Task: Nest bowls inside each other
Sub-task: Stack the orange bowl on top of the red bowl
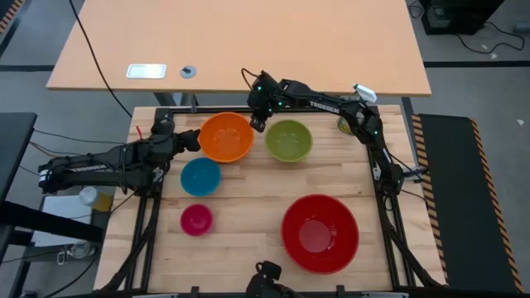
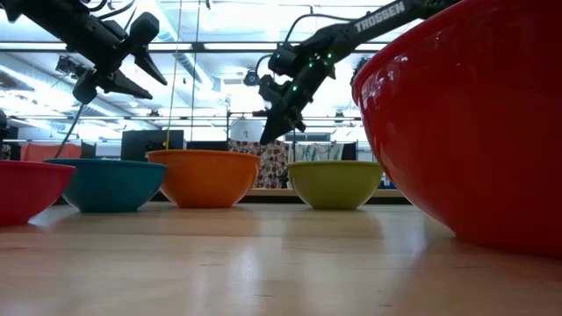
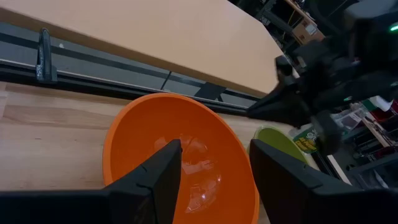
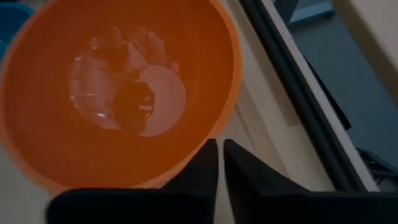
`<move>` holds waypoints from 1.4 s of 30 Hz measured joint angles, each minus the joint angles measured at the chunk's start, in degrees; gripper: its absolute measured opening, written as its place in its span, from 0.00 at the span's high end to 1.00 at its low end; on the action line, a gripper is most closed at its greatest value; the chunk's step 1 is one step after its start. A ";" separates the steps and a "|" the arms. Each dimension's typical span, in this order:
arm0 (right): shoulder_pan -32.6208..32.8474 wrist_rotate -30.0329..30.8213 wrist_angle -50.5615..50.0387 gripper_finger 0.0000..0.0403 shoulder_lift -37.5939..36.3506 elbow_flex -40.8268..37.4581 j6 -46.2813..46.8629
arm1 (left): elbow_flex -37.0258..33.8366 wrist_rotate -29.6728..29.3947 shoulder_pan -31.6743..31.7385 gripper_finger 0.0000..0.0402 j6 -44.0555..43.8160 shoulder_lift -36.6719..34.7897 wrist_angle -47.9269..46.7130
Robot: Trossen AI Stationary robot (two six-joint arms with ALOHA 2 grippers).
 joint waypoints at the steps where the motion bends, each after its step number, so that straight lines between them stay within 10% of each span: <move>1: 0.02 -0.22 0.63 0.85 0.48 -0.34 0.00 | 0.00 0.00 0.00 0.52 -0.02 0.00 0.00; 14: 0.44 1.22 6.06 0.43 6.06 -0.70 3.54 | -0.02 0.47 0.00 0.52 -0.06 0.36 0.50; 29: 2.05 1.56 8.63 0.95 7.55 -0.69 4.44 | -0.02 0.48 0.24 0.52 0.24 1.55 0.87; 42: 0.54 -0.53 5.81 0.95 3.92 -0.79 7.12 | -0.02 0.48 0.24 0.52 0.28 1.51 0.92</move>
